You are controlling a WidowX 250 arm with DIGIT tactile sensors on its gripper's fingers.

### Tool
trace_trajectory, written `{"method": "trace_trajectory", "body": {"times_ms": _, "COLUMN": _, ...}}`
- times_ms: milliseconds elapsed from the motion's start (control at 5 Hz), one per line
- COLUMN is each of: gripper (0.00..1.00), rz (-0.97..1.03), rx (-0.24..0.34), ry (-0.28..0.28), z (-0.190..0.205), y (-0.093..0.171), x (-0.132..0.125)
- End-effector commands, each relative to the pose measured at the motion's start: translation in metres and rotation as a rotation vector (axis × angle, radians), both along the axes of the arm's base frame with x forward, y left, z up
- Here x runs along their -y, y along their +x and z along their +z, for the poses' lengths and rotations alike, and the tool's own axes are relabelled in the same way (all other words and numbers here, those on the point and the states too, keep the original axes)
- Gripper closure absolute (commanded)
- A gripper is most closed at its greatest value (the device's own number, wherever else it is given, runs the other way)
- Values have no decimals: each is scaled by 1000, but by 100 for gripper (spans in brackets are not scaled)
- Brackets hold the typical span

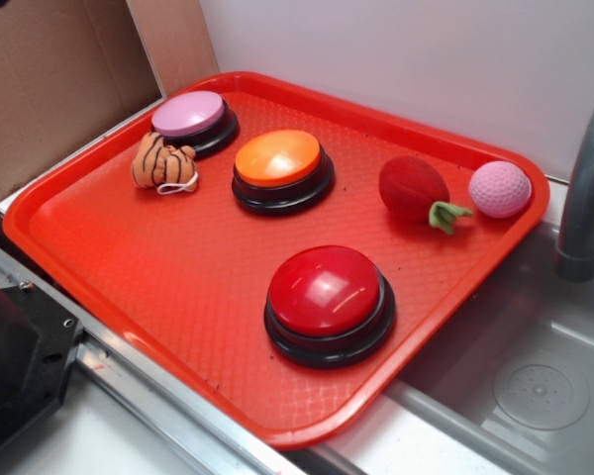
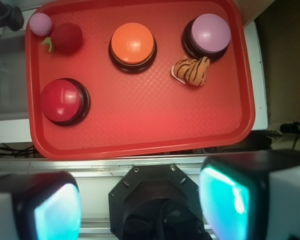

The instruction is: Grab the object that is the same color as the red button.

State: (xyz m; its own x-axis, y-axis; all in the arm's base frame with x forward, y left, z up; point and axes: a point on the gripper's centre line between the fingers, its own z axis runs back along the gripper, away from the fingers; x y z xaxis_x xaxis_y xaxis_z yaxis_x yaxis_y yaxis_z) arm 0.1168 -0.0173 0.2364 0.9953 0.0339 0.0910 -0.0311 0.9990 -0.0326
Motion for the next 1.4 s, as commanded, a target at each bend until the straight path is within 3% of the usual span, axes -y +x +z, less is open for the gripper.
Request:
{"method": "trace_trajectory", "body": {"times_ms": 0, "gripper": 0, "rz": 0, "rx": 0, "ry": 0, "z": 0, "y": 0, "x": 0}}
{"method": "trace_trajectory", "body": {"times_ms": 200, "gripper": 0, "rz": -46, "rx": 1, "ry": 13, "z": -12, "y": 27, "x": 4}}
{"method": "trace_trajectory", "body": {"times_ms": 400, "gripper": 0, "rz": -59, "rx": 37, "ry": 56, "z": -29, "y": 55, "x": 15}}
{"method": "trace_trajectory", "body": {"times_ms": 800, "gripper": 0, "rz": -187, "rx": 155, "ry": 103, "z": -86, "y": 124, "x": 60}}
{"method": "trace_trajectory", "body": {"times_ms": 1200, "gripper": 0, "rz": -230, "rx": 168, "ry": 62, "z": -130, "y": 170, "x": 85}}
